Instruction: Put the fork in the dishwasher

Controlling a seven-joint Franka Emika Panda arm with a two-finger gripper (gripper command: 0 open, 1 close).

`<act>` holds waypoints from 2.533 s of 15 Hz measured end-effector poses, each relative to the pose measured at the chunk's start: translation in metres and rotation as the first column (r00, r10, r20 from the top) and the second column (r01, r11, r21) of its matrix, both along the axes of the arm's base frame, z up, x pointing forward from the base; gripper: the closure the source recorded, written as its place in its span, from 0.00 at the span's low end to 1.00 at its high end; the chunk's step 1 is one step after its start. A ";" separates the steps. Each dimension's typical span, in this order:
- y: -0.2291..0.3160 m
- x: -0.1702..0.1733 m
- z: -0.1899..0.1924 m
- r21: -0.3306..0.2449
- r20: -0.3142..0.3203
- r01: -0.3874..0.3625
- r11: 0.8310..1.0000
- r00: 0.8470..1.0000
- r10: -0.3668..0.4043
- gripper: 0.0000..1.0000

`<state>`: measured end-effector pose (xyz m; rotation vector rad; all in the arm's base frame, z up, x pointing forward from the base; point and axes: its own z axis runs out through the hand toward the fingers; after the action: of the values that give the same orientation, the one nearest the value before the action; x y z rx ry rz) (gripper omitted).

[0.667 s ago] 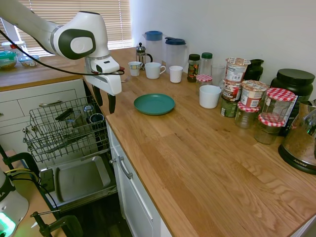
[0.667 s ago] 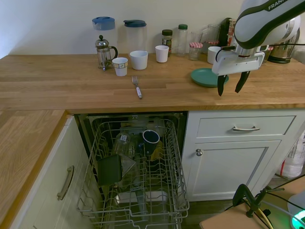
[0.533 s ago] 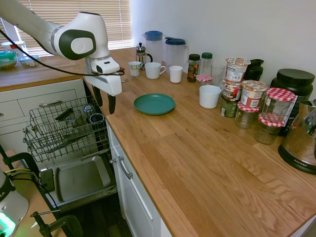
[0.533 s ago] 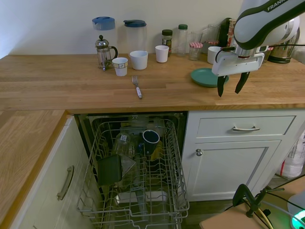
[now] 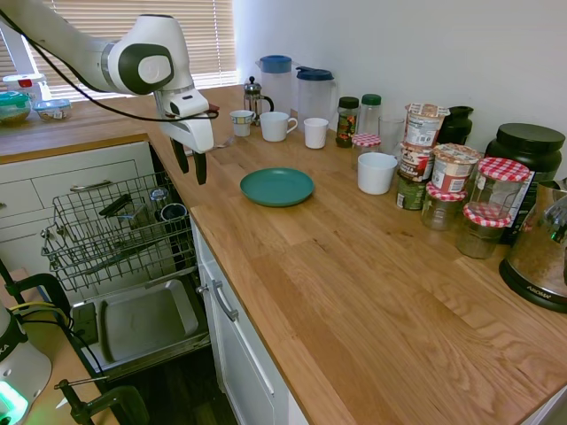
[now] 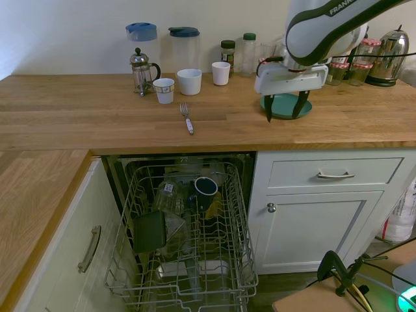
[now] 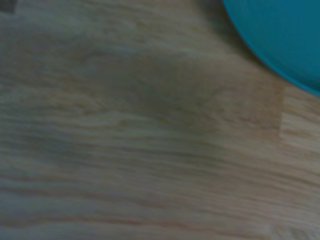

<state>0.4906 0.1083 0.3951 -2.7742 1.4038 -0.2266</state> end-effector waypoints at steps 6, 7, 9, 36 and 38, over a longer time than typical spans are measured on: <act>0.097 0.070 0.009 0.026 0.076 0.058 0.998 0.995 -0.060 0.00; 0.111 0.081 0.007 0.032 0.086 0.067 0.997 0.994 -0.069 0.00; 0.139 0.102 0.003 0.026 0.118 0.078 0.997 0.990 -0.080 0.00; 0.207 0.212 -0.056 0.075 0.042 -0.052 0.996 0.998 0.049 1.00; 0.205 0.212 -0.056 0.071 0.025 -0.045 0.996 0.999 0.043 1.00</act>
<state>0.7021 0.3131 0.3389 -2.7327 1.3172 -0.2027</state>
